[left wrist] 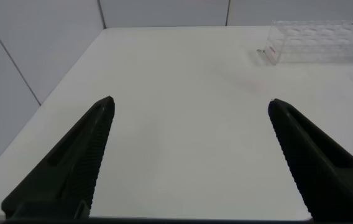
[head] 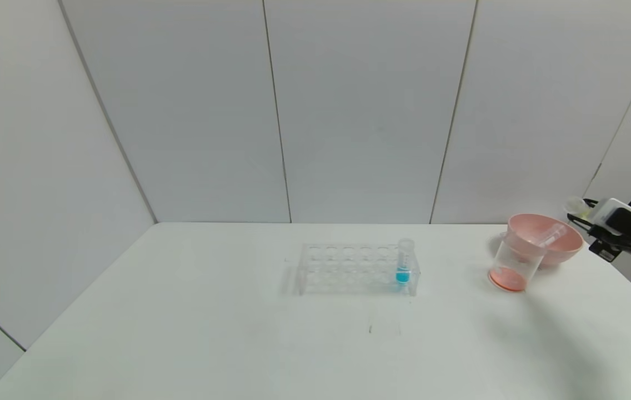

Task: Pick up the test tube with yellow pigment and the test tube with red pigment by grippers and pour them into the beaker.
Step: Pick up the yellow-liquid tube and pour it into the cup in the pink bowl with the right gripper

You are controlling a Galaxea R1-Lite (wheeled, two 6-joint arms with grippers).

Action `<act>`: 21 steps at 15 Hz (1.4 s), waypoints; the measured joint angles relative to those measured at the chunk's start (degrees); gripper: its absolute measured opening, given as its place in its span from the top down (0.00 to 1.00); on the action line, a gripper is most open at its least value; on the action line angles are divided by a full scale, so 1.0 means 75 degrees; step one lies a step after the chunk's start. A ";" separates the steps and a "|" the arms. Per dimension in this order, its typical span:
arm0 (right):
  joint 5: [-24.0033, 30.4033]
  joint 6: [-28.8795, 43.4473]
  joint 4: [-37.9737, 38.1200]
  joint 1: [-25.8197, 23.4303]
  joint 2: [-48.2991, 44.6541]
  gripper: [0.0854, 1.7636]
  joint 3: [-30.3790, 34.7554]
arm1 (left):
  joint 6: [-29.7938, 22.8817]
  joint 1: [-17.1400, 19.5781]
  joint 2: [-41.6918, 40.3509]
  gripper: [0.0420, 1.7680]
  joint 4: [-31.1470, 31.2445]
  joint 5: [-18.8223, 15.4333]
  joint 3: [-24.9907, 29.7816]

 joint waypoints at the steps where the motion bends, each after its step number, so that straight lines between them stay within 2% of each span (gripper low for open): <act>1: 0.0055 -0.0353 -0.0002 0.0015 0.0026 0.75 0.0059 | -0.0003 0.0000 0.0000 0.00 0.0000 0.0003 0.0000; 4: 0.0076 -0.1460 -0.0005 0.0029 0.0070 0.75 0.0247 | -0.0003 0.0000 0.0000 0.00 0.0000 0.0003 0.0000; 8: 0.0003 -0.2477 0.0000 0.0114 0.0070 0.75 0.0302 | -0.0003 0.0000 0.0000 0.00 0.0000 0.0003 0.0000; 11: -0.0109 -0.2776 0.0003 0.0254 0.0073 0.75 0.0250 | 0.0000 0.0000 0.0000 0.00 0.0000 0.0003 0.0000; 15: -0.0577 -0.3643 0.0007 0.0416 0.0070 0.75 0.0198 | -0.0003 0.0000 0.0000 0.00 0.0000 0.0003 0.0000; 19: -0.1152 -0.4025 0.0130 0.0541 0.0067 0.75 0.0122 | -0.0003 0.0000 0.0000 0.00 0.0000 0.0003 0.0000; 21: -0.1185 -0.4142 0.0124 0.0566 0.0067 0.75 0.0044 | -0.0003 0.0000 0.0000 0.00 0.0000 0.0003 0.0000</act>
